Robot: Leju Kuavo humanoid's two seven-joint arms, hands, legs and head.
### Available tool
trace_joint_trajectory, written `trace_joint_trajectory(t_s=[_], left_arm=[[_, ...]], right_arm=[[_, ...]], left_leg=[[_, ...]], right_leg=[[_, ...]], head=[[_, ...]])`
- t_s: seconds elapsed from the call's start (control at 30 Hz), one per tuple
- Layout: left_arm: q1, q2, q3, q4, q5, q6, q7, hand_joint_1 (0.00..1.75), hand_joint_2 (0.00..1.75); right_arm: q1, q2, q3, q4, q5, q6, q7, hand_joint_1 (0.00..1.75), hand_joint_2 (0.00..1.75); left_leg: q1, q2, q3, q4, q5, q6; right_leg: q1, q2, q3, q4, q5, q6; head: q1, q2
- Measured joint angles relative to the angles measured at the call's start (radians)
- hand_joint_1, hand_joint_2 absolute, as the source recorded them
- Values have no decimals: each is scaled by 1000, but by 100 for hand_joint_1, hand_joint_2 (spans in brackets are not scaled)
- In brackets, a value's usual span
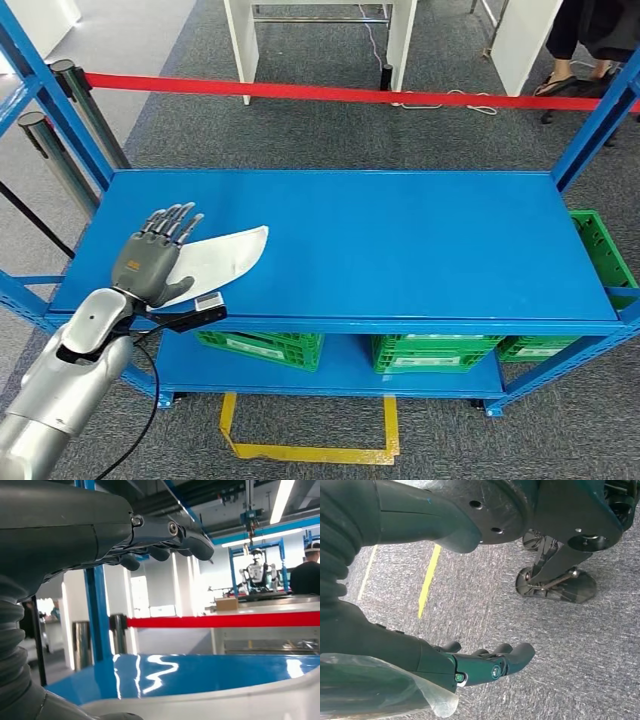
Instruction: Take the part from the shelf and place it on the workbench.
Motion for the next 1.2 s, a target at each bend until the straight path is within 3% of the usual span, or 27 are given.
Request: trace_joint_trajectory(t_s=[0.13, 0.33, 0.5, 0.87, 1.2], left_arm=[[3, -1, 4, 0, 86, 37, -27, 0, 175], [33, -21, 38, -40, 119, 169, -49, 0, 175], [58, -32, 60, -73, 135, 202, -66, 0, 175], [77, -15, 75, -100, 181, 106, -112, 0, 175], [88, 57, 81, -103, 210, 3, -145, 0, 175]], right_arm=[[0, -1, 0, 0, -8, 0, 1, 0, 175], [1, -1, 0, 0, -10, 0, 8, 0, 175], [1, -1, 0, 0, -9, -2, 6, 0, 175], [1, -3, 1, 0, -6, -6, -1, 0, 175], [1, -11, 14, 1, -6, -5, 7, 0, 175]], left_leg=[[0, 0, 0, 0, 0, 0], [0, 0, 0, 0, 0, 0], [0, 0, 0, 0, 0, 0], [0, 0, 0, 0, 0, 0], [0, 0, 0, 0, 0, 0]], right_leg=[[0, 0, 0, 0, 0, 0], [0, 0, 0, 0, 0, 0], [0, 0, 0, 0, 0, 0], [0, 0, 0, 0, 0, 0], [0, 0, 0, 0, 0, 0]], head=[[0, 0], [0, 0], [0, 0], [0, 0], [0, 0]])
